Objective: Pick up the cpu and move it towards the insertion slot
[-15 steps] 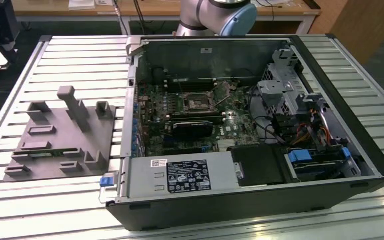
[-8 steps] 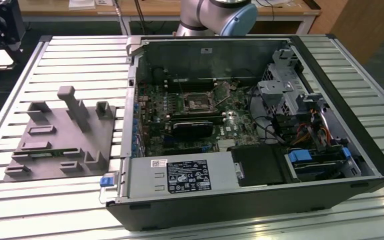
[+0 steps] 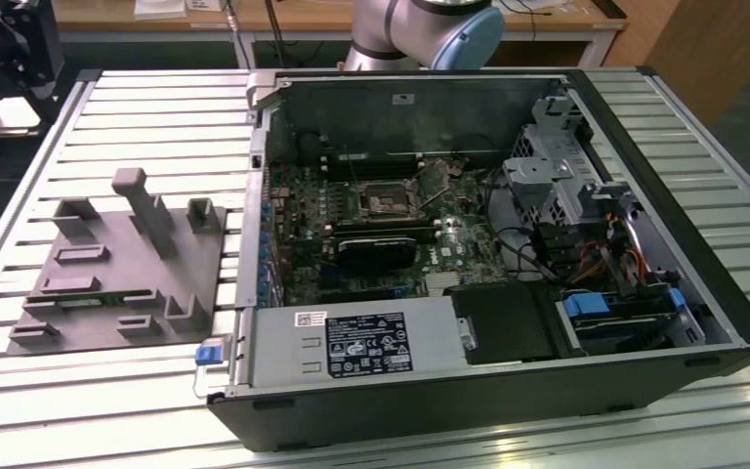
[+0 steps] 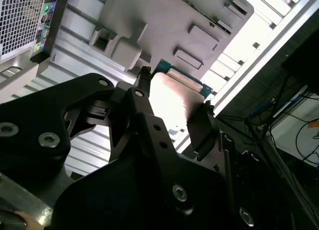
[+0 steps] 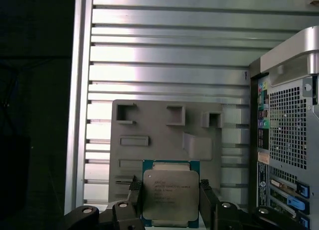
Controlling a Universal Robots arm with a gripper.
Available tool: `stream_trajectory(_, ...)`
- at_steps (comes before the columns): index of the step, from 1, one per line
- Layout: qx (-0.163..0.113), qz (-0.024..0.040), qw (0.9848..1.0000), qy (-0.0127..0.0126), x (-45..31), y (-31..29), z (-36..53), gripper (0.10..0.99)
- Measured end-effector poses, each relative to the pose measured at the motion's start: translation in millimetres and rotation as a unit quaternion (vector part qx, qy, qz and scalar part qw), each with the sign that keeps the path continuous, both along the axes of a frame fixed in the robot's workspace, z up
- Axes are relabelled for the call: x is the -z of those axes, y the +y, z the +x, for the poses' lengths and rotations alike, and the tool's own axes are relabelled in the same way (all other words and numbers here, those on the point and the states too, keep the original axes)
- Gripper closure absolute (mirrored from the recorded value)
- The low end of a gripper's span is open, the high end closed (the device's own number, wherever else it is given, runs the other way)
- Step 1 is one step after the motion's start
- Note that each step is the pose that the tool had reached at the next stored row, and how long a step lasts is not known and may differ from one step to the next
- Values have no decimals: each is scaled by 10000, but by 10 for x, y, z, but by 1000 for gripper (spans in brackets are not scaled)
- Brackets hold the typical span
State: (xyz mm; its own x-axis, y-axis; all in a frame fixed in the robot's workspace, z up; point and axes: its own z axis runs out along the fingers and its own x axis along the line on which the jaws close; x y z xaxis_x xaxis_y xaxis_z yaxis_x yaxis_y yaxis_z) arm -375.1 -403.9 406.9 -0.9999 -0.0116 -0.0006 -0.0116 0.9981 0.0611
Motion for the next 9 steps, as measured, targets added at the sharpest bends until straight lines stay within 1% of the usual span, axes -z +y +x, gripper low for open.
stream_trajectory(9,0,0,10000,0,0,0,92,541)
